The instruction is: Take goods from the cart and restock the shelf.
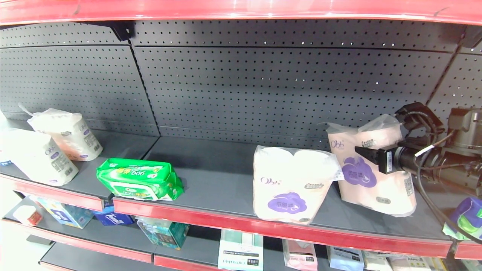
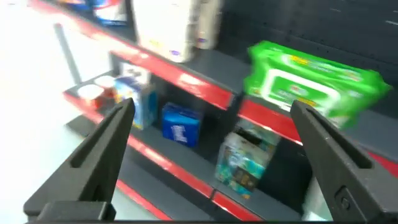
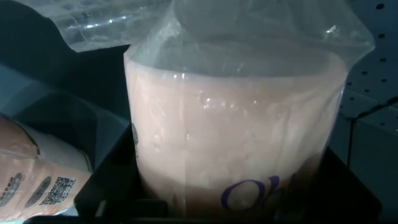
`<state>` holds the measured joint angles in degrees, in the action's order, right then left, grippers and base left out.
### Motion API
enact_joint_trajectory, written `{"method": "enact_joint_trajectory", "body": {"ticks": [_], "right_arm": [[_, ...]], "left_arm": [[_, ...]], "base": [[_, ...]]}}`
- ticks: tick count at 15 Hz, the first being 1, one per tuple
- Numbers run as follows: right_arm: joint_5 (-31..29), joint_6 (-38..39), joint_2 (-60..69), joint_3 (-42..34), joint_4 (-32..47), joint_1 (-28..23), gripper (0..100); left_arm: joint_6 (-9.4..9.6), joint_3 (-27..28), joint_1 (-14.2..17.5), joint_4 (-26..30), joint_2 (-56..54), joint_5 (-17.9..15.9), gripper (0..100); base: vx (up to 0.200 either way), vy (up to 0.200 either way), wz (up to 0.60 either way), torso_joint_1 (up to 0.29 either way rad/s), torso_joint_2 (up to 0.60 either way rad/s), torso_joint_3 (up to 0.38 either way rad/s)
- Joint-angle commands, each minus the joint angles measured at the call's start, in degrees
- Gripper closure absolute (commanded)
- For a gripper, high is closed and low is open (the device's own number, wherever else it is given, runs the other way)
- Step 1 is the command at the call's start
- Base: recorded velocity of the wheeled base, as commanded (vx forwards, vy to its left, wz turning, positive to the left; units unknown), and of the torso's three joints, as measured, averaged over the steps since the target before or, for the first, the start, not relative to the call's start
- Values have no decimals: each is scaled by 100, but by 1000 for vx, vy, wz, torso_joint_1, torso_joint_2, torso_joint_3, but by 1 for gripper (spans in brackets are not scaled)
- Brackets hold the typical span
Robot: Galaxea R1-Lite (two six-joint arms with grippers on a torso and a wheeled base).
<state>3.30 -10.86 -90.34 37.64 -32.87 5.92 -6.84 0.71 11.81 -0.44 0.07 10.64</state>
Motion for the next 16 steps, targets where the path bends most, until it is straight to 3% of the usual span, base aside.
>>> {"method": "enact_joint_trajectory", "body": {"ticks": [1, 3, 5, 7, 13, 16], "right_arm": [[4, -12, 8, -12, 8, 14, 100], [4, -12, 17, 6, 8, -21, 100], [4, -4, 8, -3, 8, -48, 100], [4, -12, 8, -20, -1, -56, 100], [4, -4, -9, -38, -1, -91, 100], [135, -4, -352, 24, -458, -241, 100]], "left_arm": [[77, -62, -171, -123, -7, -686, 0], [218, -62, -171, -123, -7, -994, 0], [552, -62, -171, 79, -7, -1012, 0], [666, -62, -171, 79, -7, -1055, 0], [666, -62, -171, 70, -7, -1047, 0], [666, -62, -171, 70, -7, -1047, 0]], "base": [[0, 0, 0, 0, 0, 0], [0, 0, 0, 0, 0, 0], [0, 0, 0, 0, 0, 0], [0, 0, 0, 0, 0, 0], [0, 0, 0, 0, 0, 0], [0, 0, 0, 0, 0, 0]]}}
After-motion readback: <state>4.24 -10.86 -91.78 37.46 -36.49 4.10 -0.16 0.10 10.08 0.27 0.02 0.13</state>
